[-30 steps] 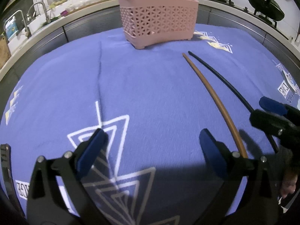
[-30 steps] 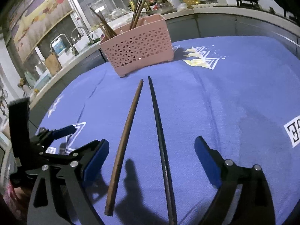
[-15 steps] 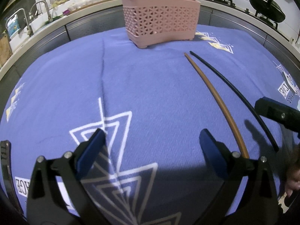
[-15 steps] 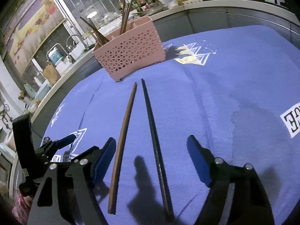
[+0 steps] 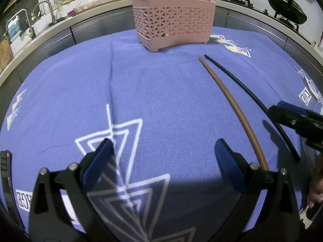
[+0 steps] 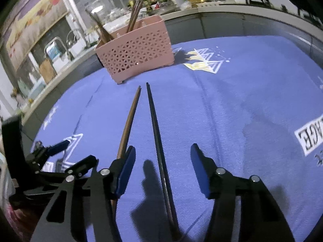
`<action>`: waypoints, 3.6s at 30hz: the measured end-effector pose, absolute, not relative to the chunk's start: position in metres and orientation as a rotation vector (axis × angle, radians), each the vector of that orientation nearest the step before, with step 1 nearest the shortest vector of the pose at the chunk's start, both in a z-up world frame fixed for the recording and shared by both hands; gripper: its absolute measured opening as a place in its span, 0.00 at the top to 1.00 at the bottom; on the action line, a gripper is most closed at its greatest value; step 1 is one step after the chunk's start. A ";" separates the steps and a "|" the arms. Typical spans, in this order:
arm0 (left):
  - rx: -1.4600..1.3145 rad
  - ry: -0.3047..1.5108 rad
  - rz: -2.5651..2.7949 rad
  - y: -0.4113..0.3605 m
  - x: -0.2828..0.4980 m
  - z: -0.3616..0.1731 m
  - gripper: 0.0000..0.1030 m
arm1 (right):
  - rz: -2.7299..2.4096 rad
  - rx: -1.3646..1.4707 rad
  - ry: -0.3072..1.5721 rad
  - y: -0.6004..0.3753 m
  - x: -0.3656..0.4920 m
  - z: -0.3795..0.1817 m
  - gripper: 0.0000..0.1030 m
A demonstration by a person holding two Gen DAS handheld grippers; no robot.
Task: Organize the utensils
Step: 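Position the open right tool over the brown and black chopsticks, then close the right tool on the black chopstick while the left tool approaches the brown one, then close the left tool on the brown chopstick, then carry both chopsticks into the pink basket and open both tools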
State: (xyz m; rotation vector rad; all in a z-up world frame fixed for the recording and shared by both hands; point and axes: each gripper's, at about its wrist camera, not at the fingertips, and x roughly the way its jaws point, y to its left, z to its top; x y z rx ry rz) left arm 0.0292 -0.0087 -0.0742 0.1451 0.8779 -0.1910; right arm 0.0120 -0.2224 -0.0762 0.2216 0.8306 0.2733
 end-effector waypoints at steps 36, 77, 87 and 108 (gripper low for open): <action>0.215 0.920 -0.330 -0.075 0.060 -0.061 0.66 | 0.297 0.143 0.926 -0.240 0.046 -0.070 0.94; -0.048 0.467 -0.550 0.000 0.081 0.161 0.95 | 0.533 0.231 0.407 -0.223 0.093 0.132 0.96; 0.067 0.295 -0.401 -0.002 0.131 0.238 0.95 | 0.473 0.172 0.262 -0.198 0.164 0.214 0.96; 0.053 0.498 -0.186 0.009 0.173 0.133 0.46 | 0.460 0.244 0.431 -0.202 0.197 0.129 0.93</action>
